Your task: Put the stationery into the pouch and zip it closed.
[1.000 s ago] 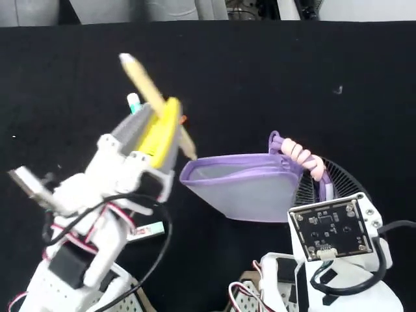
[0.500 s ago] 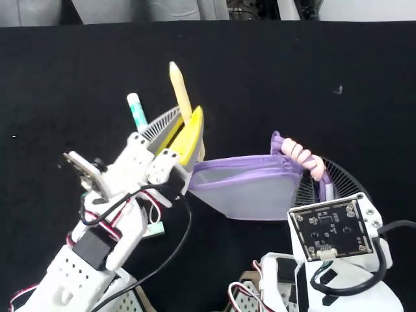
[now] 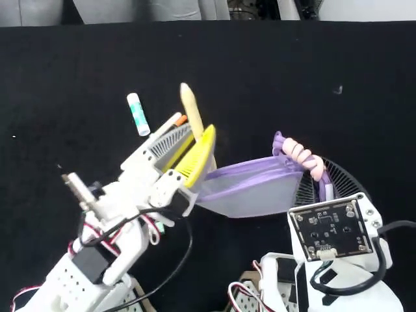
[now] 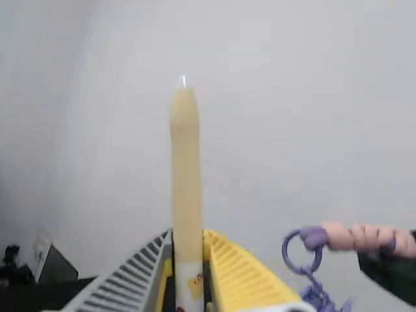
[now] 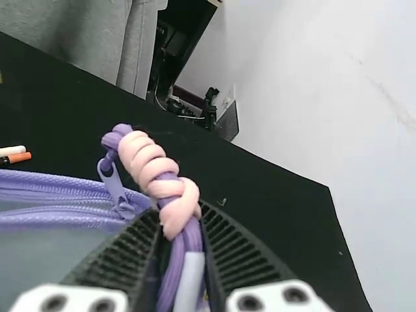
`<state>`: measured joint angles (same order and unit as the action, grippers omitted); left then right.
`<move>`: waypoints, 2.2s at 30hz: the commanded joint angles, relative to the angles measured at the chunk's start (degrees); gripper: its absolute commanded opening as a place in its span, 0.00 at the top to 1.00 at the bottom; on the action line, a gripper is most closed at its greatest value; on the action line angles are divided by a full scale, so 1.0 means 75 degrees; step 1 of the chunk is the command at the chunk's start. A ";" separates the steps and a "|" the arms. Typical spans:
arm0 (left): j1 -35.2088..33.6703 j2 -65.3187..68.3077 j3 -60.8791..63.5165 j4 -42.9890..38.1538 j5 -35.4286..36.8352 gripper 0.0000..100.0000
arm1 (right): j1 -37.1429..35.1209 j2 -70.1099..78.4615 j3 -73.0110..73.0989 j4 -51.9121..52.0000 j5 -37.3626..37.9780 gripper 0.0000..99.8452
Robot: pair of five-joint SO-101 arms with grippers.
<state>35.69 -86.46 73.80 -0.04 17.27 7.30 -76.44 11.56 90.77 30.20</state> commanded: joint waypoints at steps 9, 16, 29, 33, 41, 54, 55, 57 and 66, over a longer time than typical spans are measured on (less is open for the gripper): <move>-0.0451 -0.1899 -0.1213 0.0821 0.0035 0.97 | -0.0094 0.0264 0.0006 -0.0176 0.0000 0.99; 0.0393 -0.2356 -0.1729 0.2485 0.0340 0.97 | -0.0082 0.0264 0.0006 -0.0176 0.0000 0.99; 0.1002 -0.2356 -0.0721 0.1829 0.0305 0.97 | -0.0082 0.0252 0.0006 -0.0164 0.0000 0.99; 0.1002 -0.2344 -0.0053 0.1020 0.0305 0.97 | -0.0082 0.0252 0.0006 -0.0164 0.0000 0.99; 0.0662 -0.2286 -0.0908 0.1102 0.0293 0.97 | -0.0082 0.0252 0.0006 -0.0152 0.0000 0.99; -0.0041 -0.1524 -0.0744 -0.0117 -0.0176 0.97 | -0.0082 0.0217 0.0006 -0.0129 0.0000 0.99; -0.0064 -0.1301 -0.0674 -0.0328 -0.0270 0.97 | -0.0082 0.0217 0.0006 -0.0129 0.0000 0.99; -0.0053 -0.0961 -0.0651 -0.0422 -0.0223 0.97 | -0.0082 0.0217 0.0006 -0.0129 0.0000 0.99; -0.0006 -0.0610 -0.0240 -0.0410 0.0141 0.97 | -0.0082 0.0205 0.0006 -0.0141 0.0000 0.99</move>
<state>35.69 -91.21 70.37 -2.15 17.80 7.30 -76.44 11.56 90.77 30.20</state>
